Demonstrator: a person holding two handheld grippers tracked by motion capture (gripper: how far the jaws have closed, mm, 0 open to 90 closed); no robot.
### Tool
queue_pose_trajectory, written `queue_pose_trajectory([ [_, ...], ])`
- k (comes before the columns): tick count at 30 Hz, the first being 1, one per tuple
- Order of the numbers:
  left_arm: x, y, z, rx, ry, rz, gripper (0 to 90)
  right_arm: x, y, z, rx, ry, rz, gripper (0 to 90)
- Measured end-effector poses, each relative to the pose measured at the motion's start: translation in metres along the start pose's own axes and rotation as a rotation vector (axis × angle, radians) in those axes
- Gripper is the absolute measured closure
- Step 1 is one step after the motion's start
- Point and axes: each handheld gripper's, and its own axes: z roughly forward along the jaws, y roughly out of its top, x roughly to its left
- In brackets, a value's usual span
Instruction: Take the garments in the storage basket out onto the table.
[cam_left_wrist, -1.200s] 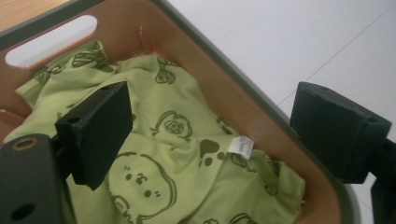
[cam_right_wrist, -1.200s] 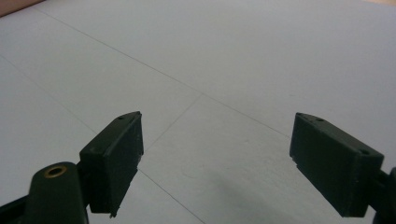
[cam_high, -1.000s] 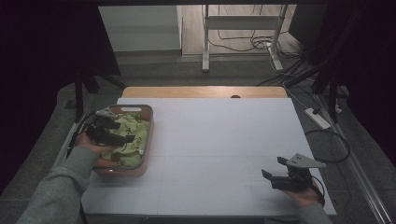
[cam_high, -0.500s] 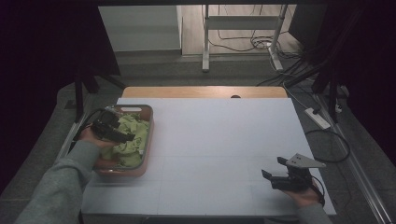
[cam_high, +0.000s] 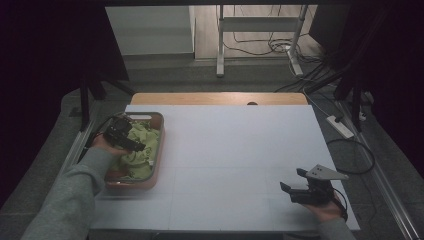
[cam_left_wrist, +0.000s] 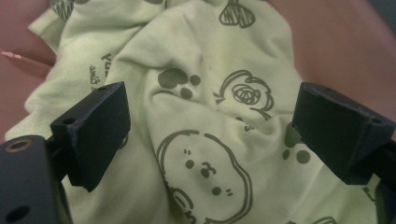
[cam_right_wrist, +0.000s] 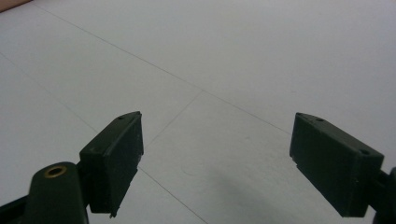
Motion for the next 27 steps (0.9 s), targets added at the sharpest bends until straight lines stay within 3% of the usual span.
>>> queue_pose_trajectory([
  [8, -0.001, 0.005, 0.011, 0.045, 0.013, -0.01, 11.5, 0.0, 0.0, 0.001, 0.004, 0.001, 0.0, 18.1],
  [15, 0.002, 0.008, 0.021, 0.087, 0.043, -0.05, 11.1, 0.0, 0.0, 0.001, 0.005, 0.003, 0.0, 18.1],
  [27, 0.003, 0.013, 0.036, 0.144, 0.056, -0.061, 10.1, 0.0, 0.0, 0.002, 0.006, 0.004, 0.003, 18.0],
])
